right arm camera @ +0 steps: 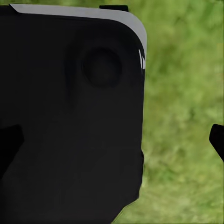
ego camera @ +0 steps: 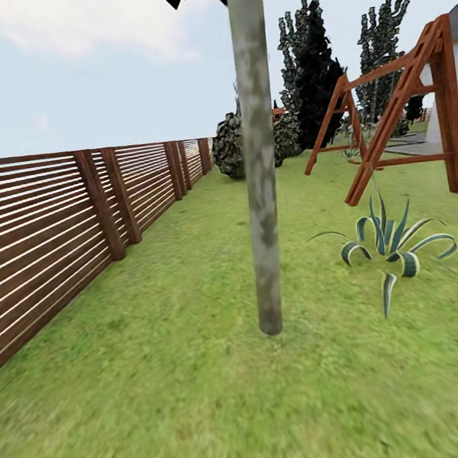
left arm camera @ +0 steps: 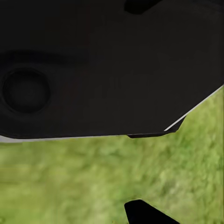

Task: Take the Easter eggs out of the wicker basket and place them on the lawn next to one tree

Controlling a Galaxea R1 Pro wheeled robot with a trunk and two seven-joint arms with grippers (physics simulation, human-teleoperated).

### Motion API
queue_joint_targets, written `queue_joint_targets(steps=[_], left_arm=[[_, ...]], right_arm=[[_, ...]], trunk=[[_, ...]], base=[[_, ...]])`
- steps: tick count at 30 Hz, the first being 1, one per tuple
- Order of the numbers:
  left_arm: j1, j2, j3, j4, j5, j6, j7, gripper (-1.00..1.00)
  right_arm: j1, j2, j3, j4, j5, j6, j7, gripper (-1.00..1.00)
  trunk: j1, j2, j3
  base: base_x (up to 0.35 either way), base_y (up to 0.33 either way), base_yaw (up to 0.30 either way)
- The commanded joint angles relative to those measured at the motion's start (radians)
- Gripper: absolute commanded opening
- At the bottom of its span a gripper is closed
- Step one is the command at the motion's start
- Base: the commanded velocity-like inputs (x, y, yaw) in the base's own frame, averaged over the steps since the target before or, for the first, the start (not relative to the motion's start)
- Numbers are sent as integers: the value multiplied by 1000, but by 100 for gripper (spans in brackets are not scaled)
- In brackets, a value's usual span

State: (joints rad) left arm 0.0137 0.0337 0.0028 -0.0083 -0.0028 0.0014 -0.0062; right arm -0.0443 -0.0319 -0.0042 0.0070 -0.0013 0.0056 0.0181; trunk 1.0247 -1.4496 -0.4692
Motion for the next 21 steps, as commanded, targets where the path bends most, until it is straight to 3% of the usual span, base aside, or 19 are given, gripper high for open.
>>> queue_joint_targets(steps=[1, 10, 21], left_arm=[[0, 0, 0, -1, 0, 0, -1, 100], [0, 0, 0, -1, 0, 0, -1, 100], [0, 0, 0, -1, 0, -1, -1, 100]], right_arm=[[0, 0, 0, 1, 0, 1, 2, 100], [0, 0, 1, 1, -2, -2, 0, 100], [0, 0, -2, 1, -3, 0, -9, 100]], trunk=[[0, 0, -1], [0, 0, -1], [0, 0, -3]], base=[[169, 291, 0], [164, 298, 24], [145, 247, 269]])
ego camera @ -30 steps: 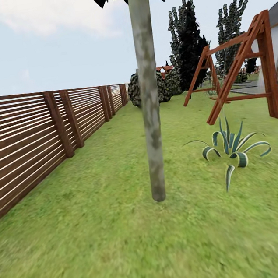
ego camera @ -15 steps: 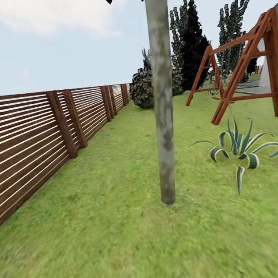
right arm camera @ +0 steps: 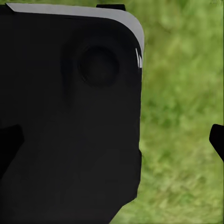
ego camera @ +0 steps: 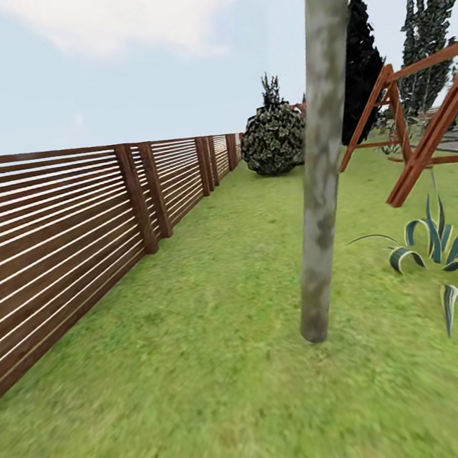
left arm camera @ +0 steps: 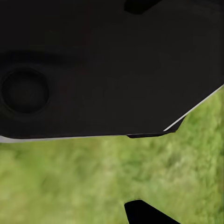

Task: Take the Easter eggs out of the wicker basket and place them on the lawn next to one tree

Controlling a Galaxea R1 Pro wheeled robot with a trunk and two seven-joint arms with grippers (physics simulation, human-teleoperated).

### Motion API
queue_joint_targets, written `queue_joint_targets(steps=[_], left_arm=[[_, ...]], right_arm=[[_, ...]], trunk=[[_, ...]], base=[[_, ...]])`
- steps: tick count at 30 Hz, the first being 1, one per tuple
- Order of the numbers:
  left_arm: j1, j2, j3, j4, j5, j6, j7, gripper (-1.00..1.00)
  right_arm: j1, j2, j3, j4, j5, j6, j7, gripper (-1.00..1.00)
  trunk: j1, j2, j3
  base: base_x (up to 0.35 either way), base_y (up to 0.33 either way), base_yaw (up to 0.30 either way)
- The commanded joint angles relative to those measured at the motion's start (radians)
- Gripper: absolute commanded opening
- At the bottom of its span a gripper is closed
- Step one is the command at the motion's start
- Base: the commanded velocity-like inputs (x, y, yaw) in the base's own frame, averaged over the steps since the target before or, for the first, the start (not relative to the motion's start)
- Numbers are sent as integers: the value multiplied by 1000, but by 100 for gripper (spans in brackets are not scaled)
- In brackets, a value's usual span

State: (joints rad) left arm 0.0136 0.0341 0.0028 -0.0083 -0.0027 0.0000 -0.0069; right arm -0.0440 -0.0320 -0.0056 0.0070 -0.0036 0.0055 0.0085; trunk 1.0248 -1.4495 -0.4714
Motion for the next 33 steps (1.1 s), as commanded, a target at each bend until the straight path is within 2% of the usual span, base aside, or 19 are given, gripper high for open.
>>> queue_joint_targets(steps=[1, 18, 33], left_arm=[[0, 0, 0, -1, 0, 1, -1, 100], [0, 1, 0, -1, 0, 0, -1, 100], [0, 1, 0, -7, 0, 0, -1, 100]], right_arm=[[-1, 0, -1, 1, 0, 1, 1, 100], [-1, 0, -1, 1, 0, 1, 1, 100], [-1, -2, 0, 1, -1, -1, 4, 100]], trunk=[[0, 0, -1], [0, 0, -1], [0, 0, -1]], base=[[90, 300, 291], [91, 301, 288], [337, 14, 20]])
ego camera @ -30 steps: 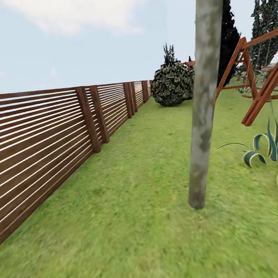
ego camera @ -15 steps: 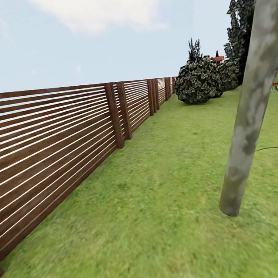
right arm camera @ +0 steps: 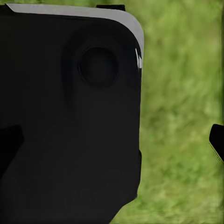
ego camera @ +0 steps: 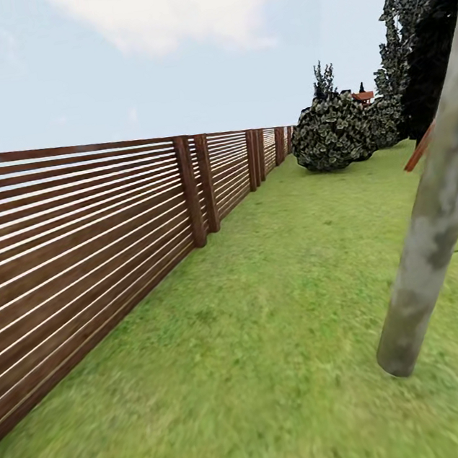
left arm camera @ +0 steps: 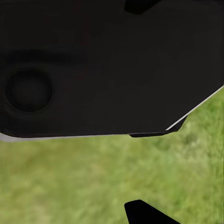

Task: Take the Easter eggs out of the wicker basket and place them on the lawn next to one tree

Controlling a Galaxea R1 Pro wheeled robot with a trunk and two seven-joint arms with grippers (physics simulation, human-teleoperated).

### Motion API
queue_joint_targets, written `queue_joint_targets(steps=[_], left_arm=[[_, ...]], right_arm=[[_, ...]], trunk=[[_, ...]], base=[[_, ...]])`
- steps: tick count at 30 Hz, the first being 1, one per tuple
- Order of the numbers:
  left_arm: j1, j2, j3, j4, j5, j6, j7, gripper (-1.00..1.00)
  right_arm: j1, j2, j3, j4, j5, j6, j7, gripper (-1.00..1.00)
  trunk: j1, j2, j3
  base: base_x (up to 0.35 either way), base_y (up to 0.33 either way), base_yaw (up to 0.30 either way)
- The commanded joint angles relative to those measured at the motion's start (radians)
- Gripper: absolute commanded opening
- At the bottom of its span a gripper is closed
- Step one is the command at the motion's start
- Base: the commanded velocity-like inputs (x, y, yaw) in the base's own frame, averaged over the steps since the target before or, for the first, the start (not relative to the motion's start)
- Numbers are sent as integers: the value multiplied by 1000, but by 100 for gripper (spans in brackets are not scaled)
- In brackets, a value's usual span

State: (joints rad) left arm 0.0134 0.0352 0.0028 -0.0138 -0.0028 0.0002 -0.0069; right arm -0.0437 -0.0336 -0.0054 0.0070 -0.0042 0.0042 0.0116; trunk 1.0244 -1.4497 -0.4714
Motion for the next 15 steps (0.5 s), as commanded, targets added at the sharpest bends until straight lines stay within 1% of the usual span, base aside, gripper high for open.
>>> queue_joint_targets(steps=[1, 15], left_arm=[[0, 1, 0, -7, 0, 1, -1, 100], [0, 2, 0, -9, 1, 1, -1, 100]], right_arm=[[-1, 0, 0, 1, 0, -1, 3, 100], [-1, 0, 1, 1, 0, -1, 5, 100]], trunk=[[1, 0, -1], [1, 0, -1]], base=[[346, 0, 0], [346, 0, 0]])
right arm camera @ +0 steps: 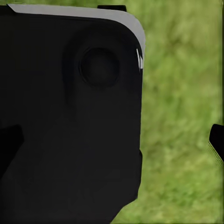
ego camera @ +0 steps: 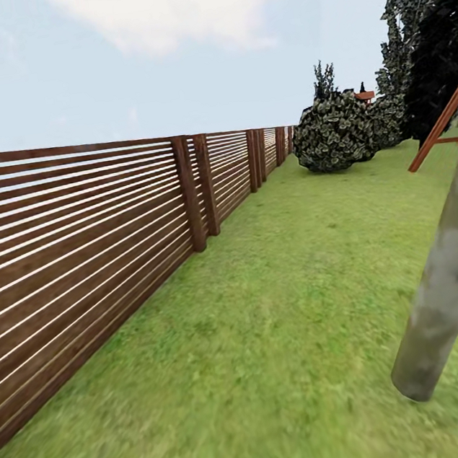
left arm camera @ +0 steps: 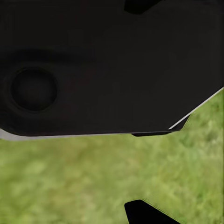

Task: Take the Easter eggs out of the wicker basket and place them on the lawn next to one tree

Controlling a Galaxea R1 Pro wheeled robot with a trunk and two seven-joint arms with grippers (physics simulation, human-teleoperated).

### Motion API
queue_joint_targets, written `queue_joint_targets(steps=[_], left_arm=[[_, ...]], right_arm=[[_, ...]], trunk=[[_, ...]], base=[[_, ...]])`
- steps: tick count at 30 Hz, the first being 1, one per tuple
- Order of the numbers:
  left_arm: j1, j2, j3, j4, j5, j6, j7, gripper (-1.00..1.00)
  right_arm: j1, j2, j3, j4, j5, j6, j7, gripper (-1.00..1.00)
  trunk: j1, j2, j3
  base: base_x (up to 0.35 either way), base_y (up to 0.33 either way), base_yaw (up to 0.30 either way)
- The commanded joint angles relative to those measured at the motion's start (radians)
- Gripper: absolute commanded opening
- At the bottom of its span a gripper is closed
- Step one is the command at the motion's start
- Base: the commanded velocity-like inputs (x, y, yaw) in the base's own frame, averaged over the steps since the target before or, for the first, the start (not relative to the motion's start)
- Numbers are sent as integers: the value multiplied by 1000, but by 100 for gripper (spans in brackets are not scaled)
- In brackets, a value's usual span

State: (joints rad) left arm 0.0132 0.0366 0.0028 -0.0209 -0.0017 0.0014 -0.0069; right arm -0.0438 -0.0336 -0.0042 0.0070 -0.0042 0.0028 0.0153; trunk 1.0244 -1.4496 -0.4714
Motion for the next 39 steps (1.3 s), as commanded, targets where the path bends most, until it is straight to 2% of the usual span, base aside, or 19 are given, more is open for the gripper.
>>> queue_joint_targets(steps=[1, 13, 26, 39], left_arm=[[1, 0, 0, -2, 0, 0, -1, 100], [1, 0, 0, -5, 0, 0, -1, 100], [1, 0, 0, -5, 0, 0, -1, 100], [1, 0, 0, -5, 0, 0, -1, 100]], right_arm=[[-1, 0, 0, 1, 0, 0, 2, 100], [-1, 0, 0, 1, 0, 0, 2, 100], [-1, 0, -2, 1, 0, 2, -5, 100], [-1, 0, -2, 1, 0, 0, 0, 100]], trunk=[[1, 0, -1], [1, 0, -1], [1, 0, -5], [1, 0, -5]], base=[[346, 0, 0], [346, 0, 1], [346, 0, 179], [346, 0, 13]])
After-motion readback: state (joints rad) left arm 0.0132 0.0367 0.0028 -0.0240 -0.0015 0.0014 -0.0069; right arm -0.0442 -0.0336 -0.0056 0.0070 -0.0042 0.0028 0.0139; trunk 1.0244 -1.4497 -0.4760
